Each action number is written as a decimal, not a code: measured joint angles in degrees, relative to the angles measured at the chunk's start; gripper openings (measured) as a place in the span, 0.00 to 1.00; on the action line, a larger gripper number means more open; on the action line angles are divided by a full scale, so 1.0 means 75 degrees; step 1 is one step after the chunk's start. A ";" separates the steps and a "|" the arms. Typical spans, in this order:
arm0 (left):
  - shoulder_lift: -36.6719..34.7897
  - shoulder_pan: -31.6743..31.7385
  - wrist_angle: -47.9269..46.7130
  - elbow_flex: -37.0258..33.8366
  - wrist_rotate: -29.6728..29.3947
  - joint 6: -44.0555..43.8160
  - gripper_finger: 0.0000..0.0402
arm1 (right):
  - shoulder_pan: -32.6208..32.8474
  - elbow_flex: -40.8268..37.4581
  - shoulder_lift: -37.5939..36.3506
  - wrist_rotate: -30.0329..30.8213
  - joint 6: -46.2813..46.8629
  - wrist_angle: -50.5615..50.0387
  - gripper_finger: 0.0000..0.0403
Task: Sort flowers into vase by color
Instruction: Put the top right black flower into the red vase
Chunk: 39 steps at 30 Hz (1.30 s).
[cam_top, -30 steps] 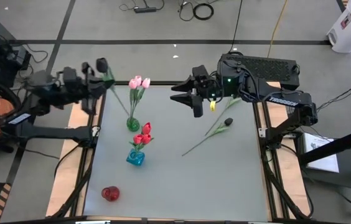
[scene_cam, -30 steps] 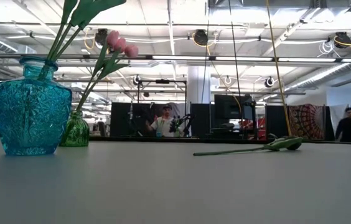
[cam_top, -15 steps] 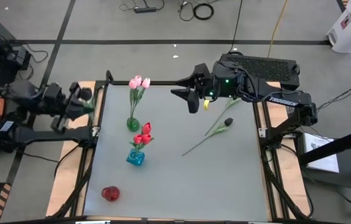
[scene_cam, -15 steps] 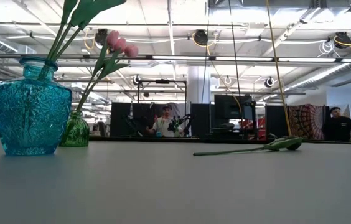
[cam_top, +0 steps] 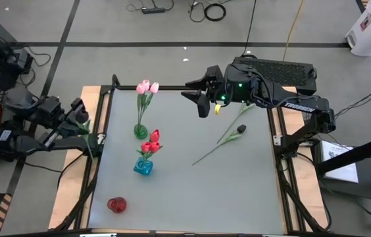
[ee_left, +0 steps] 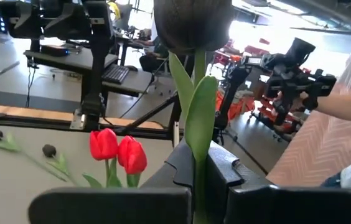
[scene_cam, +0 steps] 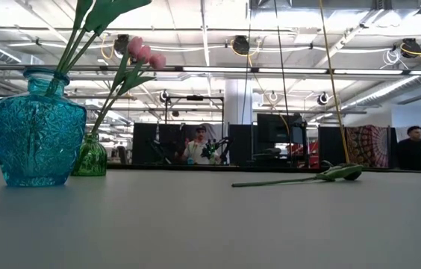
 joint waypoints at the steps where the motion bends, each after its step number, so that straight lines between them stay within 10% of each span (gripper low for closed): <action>1: 0.0000 0.0000 -0.0006 0.0000 0.0000 0.0064 0.03 | 0.0000 0.0000 0.0000 0.0000 0.0000 0.0006 0.49; 27: 0.0146 -0.0046 0.0029 -0.0204 0.0487 0.1930 0.03 | 0.0004 0.0000 0.0000 -0.0015 0.0000 0.0002 0.49; 39: -0.0094 -0.3023 0.0082 -0.0198 0.0370 0.1548 0.03 | 0.0006 0.0000 0.0000 -0.0015 -0.0003 0.0000 0.49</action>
